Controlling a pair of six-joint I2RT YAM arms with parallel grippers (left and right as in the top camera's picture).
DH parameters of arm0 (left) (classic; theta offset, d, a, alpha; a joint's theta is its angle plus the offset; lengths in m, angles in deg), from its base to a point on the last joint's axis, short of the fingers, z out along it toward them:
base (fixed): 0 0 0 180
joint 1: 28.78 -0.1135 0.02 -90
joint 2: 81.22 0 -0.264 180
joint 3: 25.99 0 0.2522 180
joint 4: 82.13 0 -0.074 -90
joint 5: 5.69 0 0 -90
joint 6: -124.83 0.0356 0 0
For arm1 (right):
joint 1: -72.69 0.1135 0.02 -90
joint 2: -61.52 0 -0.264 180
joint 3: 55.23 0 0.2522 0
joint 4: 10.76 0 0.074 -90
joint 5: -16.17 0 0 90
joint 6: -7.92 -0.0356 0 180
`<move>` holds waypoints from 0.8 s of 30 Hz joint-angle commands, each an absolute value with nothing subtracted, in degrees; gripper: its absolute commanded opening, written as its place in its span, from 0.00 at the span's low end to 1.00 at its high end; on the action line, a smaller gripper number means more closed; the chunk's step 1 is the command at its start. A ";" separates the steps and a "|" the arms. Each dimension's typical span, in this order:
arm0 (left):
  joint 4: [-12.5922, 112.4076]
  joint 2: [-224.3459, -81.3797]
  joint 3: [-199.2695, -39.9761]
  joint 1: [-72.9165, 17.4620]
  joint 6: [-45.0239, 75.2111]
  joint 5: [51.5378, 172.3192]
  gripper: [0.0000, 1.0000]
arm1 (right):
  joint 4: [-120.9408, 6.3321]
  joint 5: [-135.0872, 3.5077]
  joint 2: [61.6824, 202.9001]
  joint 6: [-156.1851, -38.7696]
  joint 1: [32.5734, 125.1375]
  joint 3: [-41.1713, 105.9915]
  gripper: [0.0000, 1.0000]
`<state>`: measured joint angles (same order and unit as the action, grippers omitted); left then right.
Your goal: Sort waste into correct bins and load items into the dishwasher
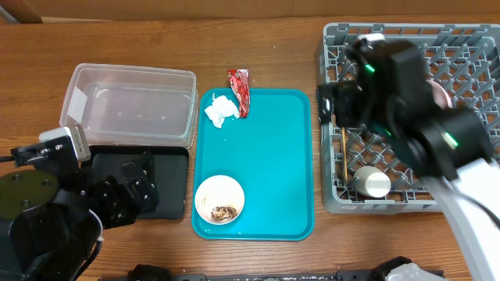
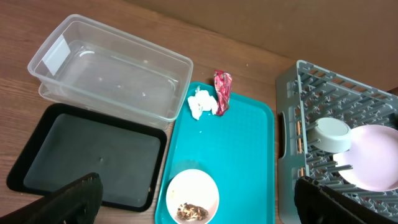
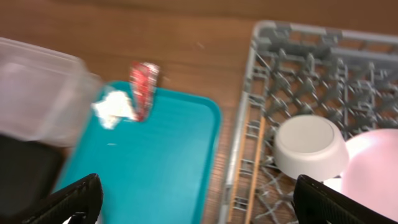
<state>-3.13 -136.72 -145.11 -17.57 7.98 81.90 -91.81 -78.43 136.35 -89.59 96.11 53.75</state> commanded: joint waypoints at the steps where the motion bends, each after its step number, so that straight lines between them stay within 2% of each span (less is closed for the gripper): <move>1: -3.02 -136.68 -145.28 -17.92 8.68 80.94 1.00 | -93.05 -72.03 132.80 -89.74 96.72 54.67 1.00; 6: -3.04 -136.68 -145.28 -17.92 8.68 80.94 1.00 | -96.02 -67.75 129.64 -89.70 96.75 54.67 1.00; 15: -3.04 -136.68 -145.28 -17.92 8.68 80.94 1.00 | -105.66 -76.64 127.19 -91.47 93.75 54.56 1.00; 19: -3.04 -136.68 -145.28 -17.92 8.68 80.94 1.00 | -97.40 -79.13 122.44 -88.87 89.42 51.83 1.00; 24: -3.04 -136.68 -145.28 -17.92 8.68 80.94 1.00 | -85.36 -77.14 113.85 -87.84 80.88 41.56 1.00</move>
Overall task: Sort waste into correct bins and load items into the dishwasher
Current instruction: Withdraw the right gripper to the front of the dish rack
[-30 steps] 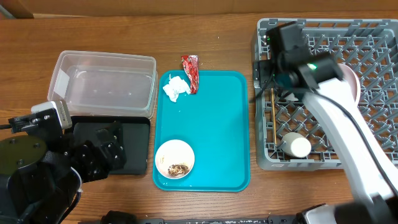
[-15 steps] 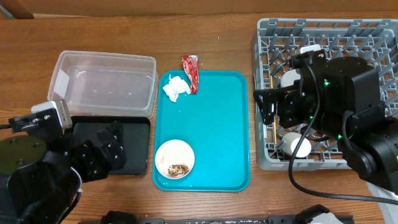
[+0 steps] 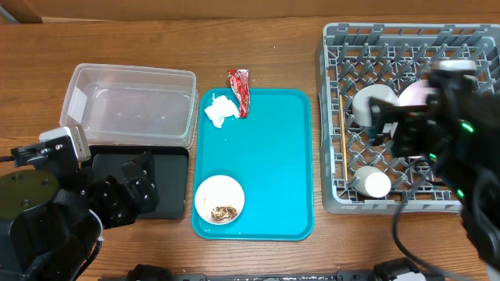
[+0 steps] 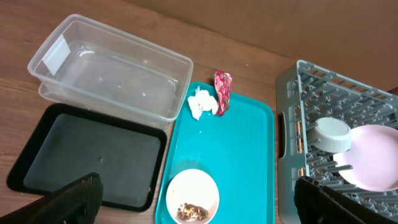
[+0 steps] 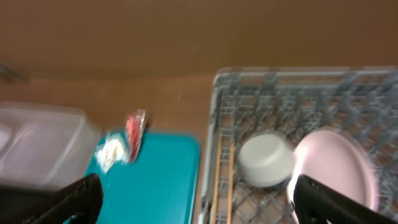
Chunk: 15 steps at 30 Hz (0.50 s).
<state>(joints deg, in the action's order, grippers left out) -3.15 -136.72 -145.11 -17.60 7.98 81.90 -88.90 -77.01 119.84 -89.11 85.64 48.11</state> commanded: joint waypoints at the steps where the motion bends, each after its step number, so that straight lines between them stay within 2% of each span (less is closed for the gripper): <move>1: -3.04 -136.68 -145.28 -17.92 8.68 80.94 1.00 | -83.72 -77.19 111.98 -87.82 79.48 38.74 1.00; 8: -3.04 -136.68 -145.28 -17.92 8.68 80.94 1.00 | -65.93 -77.82 95.34 -87.82 71.87 12.99 1.00; 15: -3.04 -136.68 -145.28 -17.92 8.68 80.94 1.00 | -51.57 -77.76 78.82 -87.97 71.17 -9.35 1.00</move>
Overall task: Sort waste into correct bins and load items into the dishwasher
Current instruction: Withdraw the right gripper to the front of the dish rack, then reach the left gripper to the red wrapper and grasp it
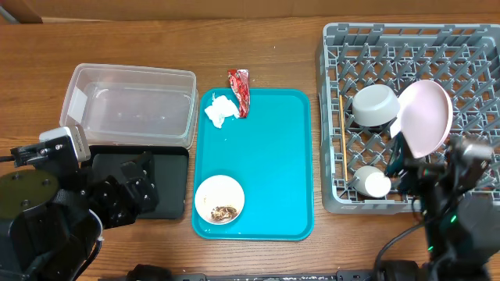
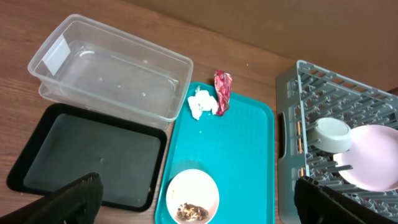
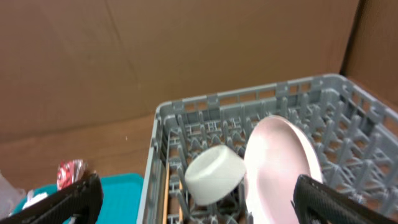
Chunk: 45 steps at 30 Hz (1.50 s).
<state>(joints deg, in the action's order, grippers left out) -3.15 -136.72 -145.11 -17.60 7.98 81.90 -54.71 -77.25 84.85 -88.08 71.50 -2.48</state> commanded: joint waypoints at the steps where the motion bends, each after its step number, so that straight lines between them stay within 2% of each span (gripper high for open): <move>1: -3.04 -136.68 -145.28 -17.92 8.68 80.94 1.00 | -50.26 -77.56 76.94 -88.04 71.17 -11.88 1.00; 14: -3.04 -136.68 -145.28 -17.92 8.68 80.94 1.00 | -30.15 -75.59 61.66 -88.04 71.17 -36.60 1.00; 18: -3.04 -136.68 -145.28 -17.92 8.68 80.94 1.00 | -24.01 -75.53 61.68 -88.04 71.17 -41.04 1.00; 30: -3.04 -136.68 -145.28 -17.92 8.68 80.94 1.00 | -29.40 -75.40 61.68 -88.01 71.17 -41.02 1.00; 45: -3.04 -136.68 -145.28 -17.92 8.68 80.94 1.00 | -29.14 -75.42 61.81 -88.01 71.17 -41.00 1.00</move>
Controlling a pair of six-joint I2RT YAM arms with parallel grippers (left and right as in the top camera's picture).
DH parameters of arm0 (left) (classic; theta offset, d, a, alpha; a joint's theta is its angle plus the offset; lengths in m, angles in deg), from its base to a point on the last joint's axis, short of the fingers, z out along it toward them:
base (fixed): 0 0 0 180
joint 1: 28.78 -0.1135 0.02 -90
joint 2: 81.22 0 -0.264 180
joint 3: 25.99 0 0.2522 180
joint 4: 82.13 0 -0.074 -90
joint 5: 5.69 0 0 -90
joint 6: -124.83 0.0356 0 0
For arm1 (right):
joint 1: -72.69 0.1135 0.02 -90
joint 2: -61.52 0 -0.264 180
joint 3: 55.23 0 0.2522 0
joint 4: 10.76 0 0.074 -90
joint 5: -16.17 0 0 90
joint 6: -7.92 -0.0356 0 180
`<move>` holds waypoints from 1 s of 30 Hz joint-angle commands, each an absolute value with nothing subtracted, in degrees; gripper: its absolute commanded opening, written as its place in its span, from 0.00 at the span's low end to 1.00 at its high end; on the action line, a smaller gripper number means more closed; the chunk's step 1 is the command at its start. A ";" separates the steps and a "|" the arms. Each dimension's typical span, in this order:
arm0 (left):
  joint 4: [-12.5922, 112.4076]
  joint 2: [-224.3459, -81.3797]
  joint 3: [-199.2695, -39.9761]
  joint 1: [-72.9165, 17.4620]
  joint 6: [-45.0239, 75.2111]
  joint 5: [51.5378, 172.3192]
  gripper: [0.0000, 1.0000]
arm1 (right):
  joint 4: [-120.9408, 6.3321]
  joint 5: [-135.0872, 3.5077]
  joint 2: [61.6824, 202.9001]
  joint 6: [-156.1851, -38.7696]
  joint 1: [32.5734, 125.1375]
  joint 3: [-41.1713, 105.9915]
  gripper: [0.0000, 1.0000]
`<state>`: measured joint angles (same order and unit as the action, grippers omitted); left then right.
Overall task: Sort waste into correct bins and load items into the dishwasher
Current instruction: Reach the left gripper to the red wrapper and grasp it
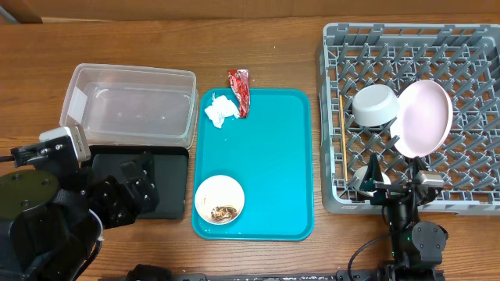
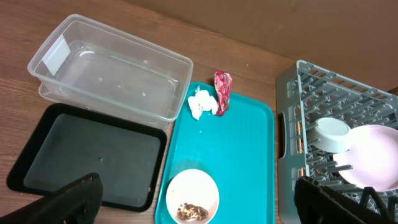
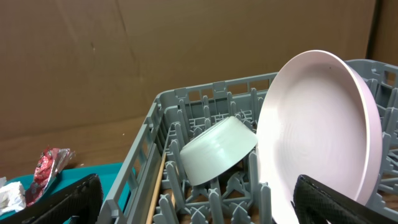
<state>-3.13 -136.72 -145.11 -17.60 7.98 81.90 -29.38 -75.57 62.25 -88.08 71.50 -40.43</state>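
On the teal tray (image 1: 269, 156) lie a white crumpled tissue (image 1: 221, 111), a red wrapper (image 1: 239, 90) at its far edge, and a small white dish with food scraps (image 1: 219, 200). The grey dish rack (image 1: 323, 117) holds a white bowl (image 1: 373, 105), an upright pink plate (image 1: 423, 117) and chopsticks (image 1: 343, 152). My right gripper (image 3: 196, 190) is open at the rack's front edge, facing the bowl (image 3: 217, 149) and plate (image 3: 317, 130). My left gripper (image 2: 196, 186) is open high above the tray's near end, holding nothing.
A clear plastic bin (image 1: 129, 105) stands left of the tray, with a black tray (image 1: 156, 183) in front of it. The left arm's body (image 1: 47, 222) fills the front left corner. Brown cardboard walls off the back of the table.
My right arm has drawn back further, from over the rack's front right to low at the rack's front edge. The left arm, tray items and rack contents are unchanged.
My open right gripper was over the rack's left side by the bowl and plate, then over the rack's right, then near its front, and now sits low at the front edge. The left arm stayed still. Nothing on the tray moved.
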 commanded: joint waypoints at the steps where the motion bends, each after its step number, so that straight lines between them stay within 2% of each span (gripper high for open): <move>1: -3.02 -136.68 -145.28 -17.92 8.68 80.94 1.00 | -29.14 -75.42 61.81 -88.01 71.17 -41.00 1.00; 4: -3.04 -136.68 -145.28 -17.92 8.68 80.94 1.00 | -29.16 -75.42 61.81 -88.01 71.17 -41.00 1.00; 8: 0.06 -136.74 -145.24 -17.92 2.10 86.55 1.00 | -29.14 -75.42 61.81 -88.01 71.17 -41.00 1.00; 12: 6.97 -139.63 -144.17 -17.86 5.42 93.33 1.00 | -29.16 -75.42 61.81 -88.01 71.17 -41.00 1.00; 19: 2.77 -157.35 -143.49 -16.57 8.04 93.02 1.00 | -29.16 -75.42 61.81 -88.01 71.17 -41.00 1.00; 22: 4.61 -165.22 -143.49 -16.63 7.83 97.35 1.00 | -29.14 -75.42 61.81 -88.01 71.17 -41.00 1.00; 23: 5.94 -167.71 -143.49 -16.63 7.91 99.64 0.99 | -29.14 -75.42 61.81 -88.01 71.17 -41.00 1.00; 25: 10.38 -173.18 -143.51 -15.80 11.89 103.12 0.90 | -29.16 -75.42 61.81 -88.01 71.17 -41.00 1.00; 30: 16.72 -184.72 -143.51 -10.89 12.07 92.85 0.89 | -29.16 -75.42 61.81 -88.04 71.17 -41.00 1.00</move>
<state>15.25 -180.76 -143.56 -14.08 9.82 97.02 -29.36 -75.55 62.25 -88.06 71.50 -40.43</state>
